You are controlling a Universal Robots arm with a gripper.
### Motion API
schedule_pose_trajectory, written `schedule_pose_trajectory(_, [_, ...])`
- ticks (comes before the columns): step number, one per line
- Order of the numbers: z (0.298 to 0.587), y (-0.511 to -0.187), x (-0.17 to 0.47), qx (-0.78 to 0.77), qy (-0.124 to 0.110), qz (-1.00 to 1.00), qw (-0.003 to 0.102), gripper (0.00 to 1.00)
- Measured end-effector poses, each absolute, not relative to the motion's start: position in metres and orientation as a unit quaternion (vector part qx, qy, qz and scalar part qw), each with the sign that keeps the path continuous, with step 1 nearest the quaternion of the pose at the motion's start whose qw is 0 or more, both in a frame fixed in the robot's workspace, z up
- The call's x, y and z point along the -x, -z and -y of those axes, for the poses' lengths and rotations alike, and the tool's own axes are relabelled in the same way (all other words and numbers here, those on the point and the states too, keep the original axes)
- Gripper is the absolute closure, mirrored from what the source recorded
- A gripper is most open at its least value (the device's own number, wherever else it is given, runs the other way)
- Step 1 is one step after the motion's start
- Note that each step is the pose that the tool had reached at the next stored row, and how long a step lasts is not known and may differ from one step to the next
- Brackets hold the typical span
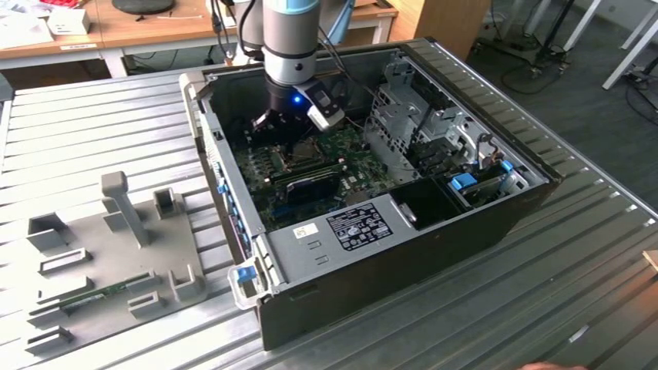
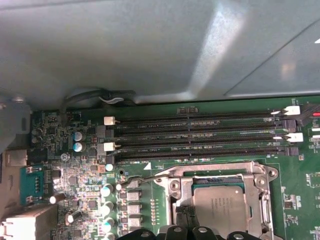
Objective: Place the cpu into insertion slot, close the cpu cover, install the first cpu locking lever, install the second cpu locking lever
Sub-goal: 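Close the cpu cover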
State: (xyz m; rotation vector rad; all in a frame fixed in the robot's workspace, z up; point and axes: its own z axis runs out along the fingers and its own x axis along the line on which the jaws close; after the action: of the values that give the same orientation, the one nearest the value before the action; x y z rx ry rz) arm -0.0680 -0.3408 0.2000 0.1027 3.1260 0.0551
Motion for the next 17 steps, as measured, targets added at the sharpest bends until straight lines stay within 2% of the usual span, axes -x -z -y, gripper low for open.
schedule_pose_trajectory(17, [0.3409, -0.1974, 0.0682, -0.033, -0.018, -0.999, 0.007, 0.90])
